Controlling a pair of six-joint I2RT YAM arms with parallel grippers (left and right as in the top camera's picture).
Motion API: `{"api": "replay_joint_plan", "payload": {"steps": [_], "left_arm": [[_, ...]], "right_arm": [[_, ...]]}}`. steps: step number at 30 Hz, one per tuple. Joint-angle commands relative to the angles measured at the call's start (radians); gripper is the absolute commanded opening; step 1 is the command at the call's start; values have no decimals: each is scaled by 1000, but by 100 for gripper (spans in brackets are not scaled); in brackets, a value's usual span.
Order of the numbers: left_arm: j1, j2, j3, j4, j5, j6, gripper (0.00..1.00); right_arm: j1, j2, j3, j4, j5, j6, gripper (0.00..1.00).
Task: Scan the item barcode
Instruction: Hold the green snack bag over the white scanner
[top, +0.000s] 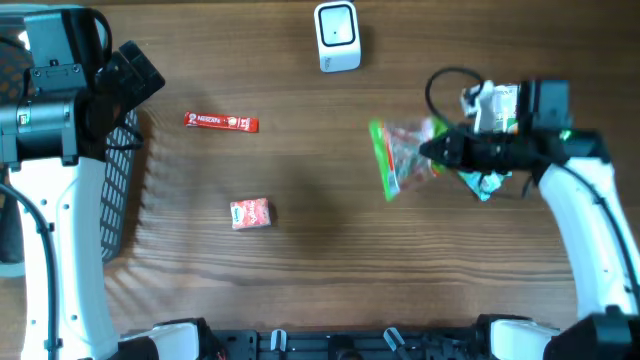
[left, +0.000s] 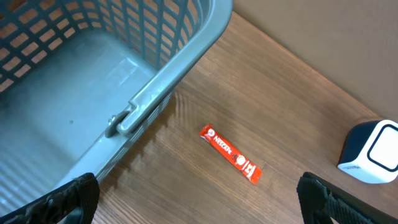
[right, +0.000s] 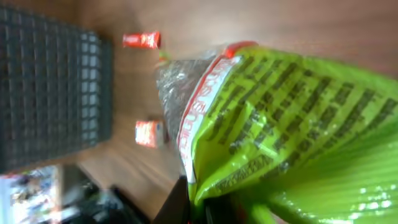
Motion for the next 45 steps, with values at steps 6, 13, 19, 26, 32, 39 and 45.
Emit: {"api": "replay_joint_plan", "payload": {"steps": [6, 13, 19, 26, 32, 39, 45], "left_arm": [[4, -3, 10, -1, -9, 8, 100], [4, -3, 10, -1, -9, 8, 100], [4, -3, 10, -1, -10, 8, 100], [4, -3, 10, -1, -10, 8, 100], [4, -3, 10, -1, -9, 8, 100], [4, -3, 10, -1, -9, 8, 100], [4, -3, 10, -1, -9, 8, 100]], "right_arm": [[229, 56, 566, -231, 523, -316, 4], [528, 126, 566, -29, 800, -572, 4], [626, 298, 566, 280, 968, -905, 4], [618, 526, 565, 870, 1098, -1220, 4], [531, 797, 565, 1403, 1101, -1198, 4], [491, 875, 565, 1464, 1040, -916, 4], [491, 875, 563, 1398, 1045, -842, 4]]}}
